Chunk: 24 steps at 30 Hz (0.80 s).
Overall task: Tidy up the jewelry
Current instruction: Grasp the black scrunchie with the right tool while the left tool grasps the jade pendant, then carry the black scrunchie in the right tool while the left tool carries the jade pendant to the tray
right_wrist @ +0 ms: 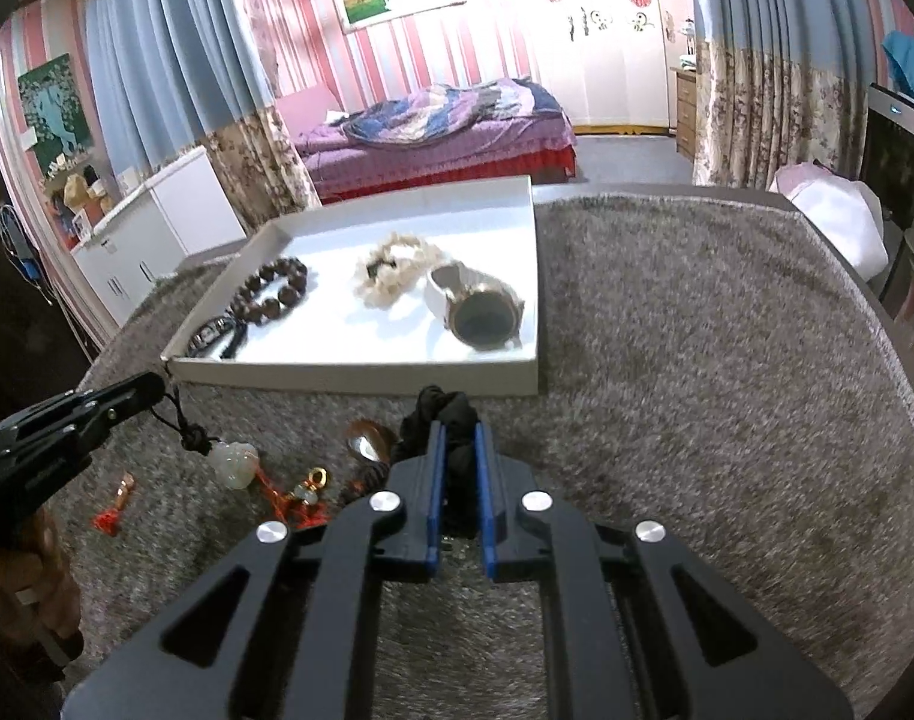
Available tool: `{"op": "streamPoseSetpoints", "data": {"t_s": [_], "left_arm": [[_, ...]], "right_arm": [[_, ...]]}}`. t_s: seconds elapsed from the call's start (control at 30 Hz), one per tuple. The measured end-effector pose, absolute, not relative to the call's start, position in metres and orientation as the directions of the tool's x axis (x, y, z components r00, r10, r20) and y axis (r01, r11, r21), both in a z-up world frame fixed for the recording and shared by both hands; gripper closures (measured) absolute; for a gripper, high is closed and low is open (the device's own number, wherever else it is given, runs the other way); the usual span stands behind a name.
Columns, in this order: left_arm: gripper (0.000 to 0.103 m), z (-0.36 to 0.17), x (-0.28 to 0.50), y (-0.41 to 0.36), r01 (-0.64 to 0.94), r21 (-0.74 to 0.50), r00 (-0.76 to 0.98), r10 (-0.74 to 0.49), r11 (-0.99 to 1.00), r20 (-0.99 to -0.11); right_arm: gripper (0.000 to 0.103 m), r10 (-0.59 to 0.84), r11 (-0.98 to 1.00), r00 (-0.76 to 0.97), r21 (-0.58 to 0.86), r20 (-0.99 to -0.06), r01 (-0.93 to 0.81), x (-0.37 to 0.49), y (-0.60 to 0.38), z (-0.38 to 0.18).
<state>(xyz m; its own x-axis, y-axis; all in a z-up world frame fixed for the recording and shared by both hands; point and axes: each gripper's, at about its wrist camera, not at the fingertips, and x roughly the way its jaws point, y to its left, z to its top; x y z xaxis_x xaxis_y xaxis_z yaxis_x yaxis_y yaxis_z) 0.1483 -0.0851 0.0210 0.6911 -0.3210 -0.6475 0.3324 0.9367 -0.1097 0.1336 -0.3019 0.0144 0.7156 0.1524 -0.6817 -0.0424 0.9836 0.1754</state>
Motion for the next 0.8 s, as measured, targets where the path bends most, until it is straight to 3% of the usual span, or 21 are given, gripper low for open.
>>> {"op": "streamPoseSetpoints", "data": {"t_s": [0.8], "left_arm": [[0.103,0.067,0.185,-0.063,0.296,-0.106,0.736,-0.297,0.949,-0.609]], "right_arm": [[0.094,0.218,0.975,0.704,0.190,-0.676,-0.119,0.185,-0.270,0.050]]}}
